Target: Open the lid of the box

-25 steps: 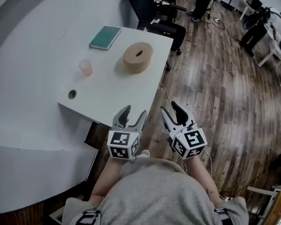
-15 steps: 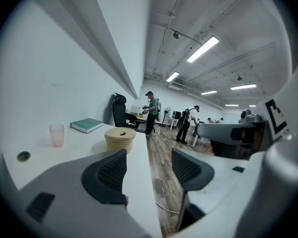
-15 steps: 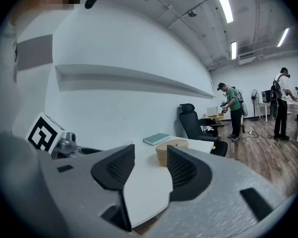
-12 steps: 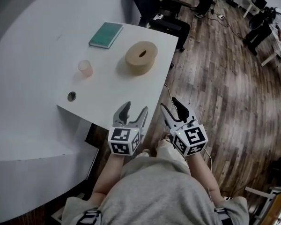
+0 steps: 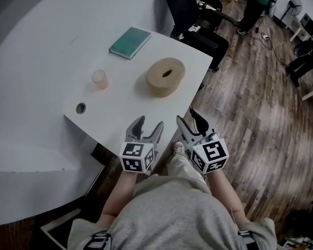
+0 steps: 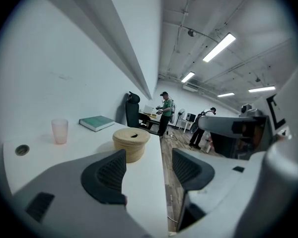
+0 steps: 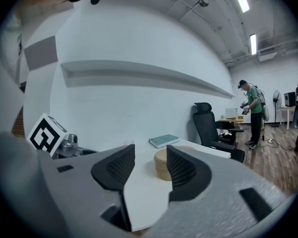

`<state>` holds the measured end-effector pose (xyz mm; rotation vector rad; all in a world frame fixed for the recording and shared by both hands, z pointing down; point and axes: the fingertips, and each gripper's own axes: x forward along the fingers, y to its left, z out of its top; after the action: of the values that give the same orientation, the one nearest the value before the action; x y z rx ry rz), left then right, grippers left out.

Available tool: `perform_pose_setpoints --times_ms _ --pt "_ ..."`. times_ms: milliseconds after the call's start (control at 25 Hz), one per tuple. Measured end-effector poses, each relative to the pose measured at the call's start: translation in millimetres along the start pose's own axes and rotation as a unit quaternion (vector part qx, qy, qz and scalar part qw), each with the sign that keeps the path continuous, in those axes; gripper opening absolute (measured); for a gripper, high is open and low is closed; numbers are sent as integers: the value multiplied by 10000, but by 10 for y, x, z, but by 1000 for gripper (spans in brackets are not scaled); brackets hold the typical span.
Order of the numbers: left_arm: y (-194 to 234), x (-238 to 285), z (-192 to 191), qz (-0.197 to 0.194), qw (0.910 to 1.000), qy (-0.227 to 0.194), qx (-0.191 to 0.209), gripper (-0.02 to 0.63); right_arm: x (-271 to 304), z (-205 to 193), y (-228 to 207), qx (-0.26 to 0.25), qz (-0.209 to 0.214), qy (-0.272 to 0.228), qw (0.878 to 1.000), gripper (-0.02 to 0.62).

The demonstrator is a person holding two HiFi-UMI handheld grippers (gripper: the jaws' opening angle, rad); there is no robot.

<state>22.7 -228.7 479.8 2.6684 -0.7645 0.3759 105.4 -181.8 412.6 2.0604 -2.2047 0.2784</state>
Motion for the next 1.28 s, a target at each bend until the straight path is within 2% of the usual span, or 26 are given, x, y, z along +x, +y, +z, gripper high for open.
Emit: perform_pose_setpoints --times_ms 360,840,1040,1280 --pt "143 662 117 571 9983 20 -129 287 676 132 -440 -495 921 292 9941 195" --pt "399 1346 -18 1291 9909 331 -166 287 1292 -86 -757 -1142 1886 681 9730 192" --pt "569 1583 -187 1556 9858 605 -196 287 1516 -297 -810 -1583 2311 957 9552 192" --pt "707 1842 -397 1812 9789 906 -252 287 1679 -553 -825 -2256 2890 1332 9208 190"
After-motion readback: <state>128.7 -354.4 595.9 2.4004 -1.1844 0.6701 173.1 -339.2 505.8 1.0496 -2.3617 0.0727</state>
